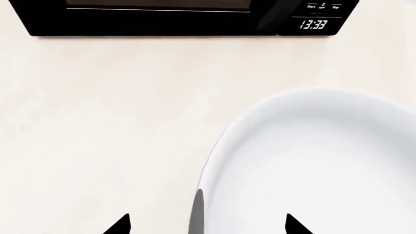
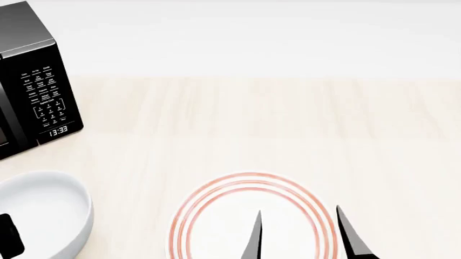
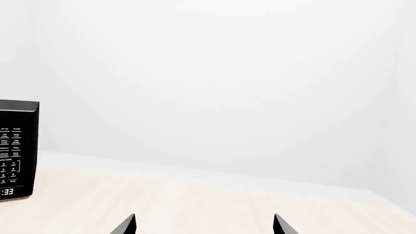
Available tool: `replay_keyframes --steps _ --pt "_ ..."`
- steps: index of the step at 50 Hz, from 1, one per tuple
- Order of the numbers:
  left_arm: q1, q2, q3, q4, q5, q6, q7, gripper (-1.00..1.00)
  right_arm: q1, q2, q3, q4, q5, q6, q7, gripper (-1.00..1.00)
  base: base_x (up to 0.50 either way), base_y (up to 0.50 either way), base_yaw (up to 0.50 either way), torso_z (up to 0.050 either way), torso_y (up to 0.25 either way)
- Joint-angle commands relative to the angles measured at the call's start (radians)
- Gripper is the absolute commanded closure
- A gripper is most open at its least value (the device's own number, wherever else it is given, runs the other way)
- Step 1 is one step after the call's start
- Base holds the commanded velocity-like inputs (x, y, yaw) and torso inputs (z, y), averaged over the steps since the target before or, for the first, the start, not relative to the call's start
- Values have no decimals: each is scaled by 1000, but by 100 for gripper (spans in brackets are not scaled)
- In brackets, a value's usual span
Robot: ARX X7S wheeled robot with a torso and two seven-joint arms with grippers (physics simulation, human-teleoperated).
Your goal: Pick up the white bowl and put it on the plate.
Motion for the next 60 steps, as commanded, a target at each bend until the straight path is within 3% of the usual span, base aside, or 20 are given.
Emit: replay_keyframes --steps 1,36,60 --pt "9 19 -25 0 -3 22 -4 100 2 -16 20 4 -19 -7 -20 -100 0 0 0 0 0" --pt "21 24 -98 60 -89 31 -33 100 4 -6 6 15 -21 -18 -8 -100 0 0 0 0 0" --pt "-56 63 40 302 -196 -217 -33 100 2 1 2 17 -17 -24 -1 -100 0 0 0 0 0"
